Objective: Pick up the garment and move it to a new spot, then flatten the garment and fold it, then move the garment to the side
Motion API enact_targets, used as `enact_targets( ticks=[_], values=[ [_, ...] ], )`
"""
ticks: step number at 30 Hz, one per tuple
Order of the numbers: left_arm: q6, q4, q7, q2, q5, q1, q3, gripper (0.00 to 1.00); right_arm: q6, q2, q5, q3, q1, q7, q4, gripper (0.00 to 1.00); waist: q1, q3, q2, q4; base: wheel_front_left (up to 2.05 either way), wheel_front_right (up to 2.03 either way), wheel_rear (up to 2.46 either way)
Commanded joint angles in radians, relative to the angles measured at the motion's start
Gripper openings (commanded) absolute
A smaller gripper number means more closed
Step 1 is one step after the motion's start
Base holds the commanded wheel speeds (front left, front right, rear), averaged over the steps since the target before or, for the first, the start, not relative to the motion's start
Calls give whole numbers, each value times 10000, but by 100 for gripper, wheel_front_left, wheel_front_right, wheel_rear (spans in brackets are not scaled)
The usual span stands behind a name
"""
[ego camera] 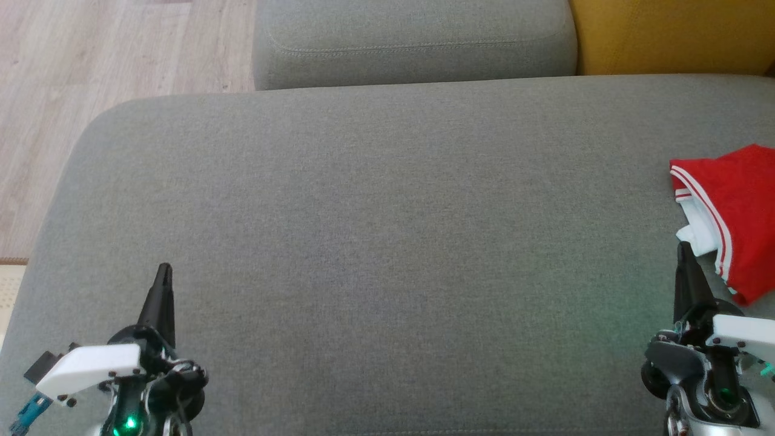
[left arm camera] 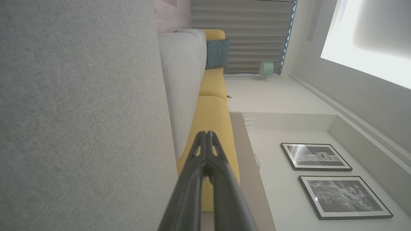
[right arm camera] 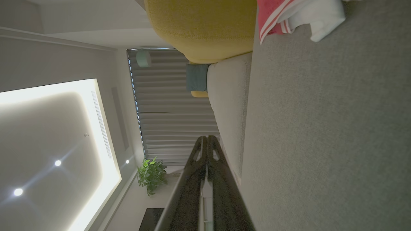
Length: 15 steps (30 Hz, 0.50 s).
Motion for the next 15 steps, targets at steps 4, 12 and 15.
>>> enact_targets(
  ticks=[4, 12, 15],
  values=[
    [-73, -386, 76, 206, -40, -513, 354, 0, -9, -45, 71, 210, -175, 57, -401, 0, 0, 0, 0, 0, 0, 0, 0],
    [-73, -386, 76, 206, -40, -513, 354, 0, -9, -45, 71, 210, -175, 57, -401, 0, 0, 0, 0, 0, 0, 0, 0],
    [-73, -386, 76, 206, -40, -513, 354, 0, -9, -45, 71, 210, -175, 57, -401, 0, 0, 0, 0, 0, 0, 0, 0]
  ],
)
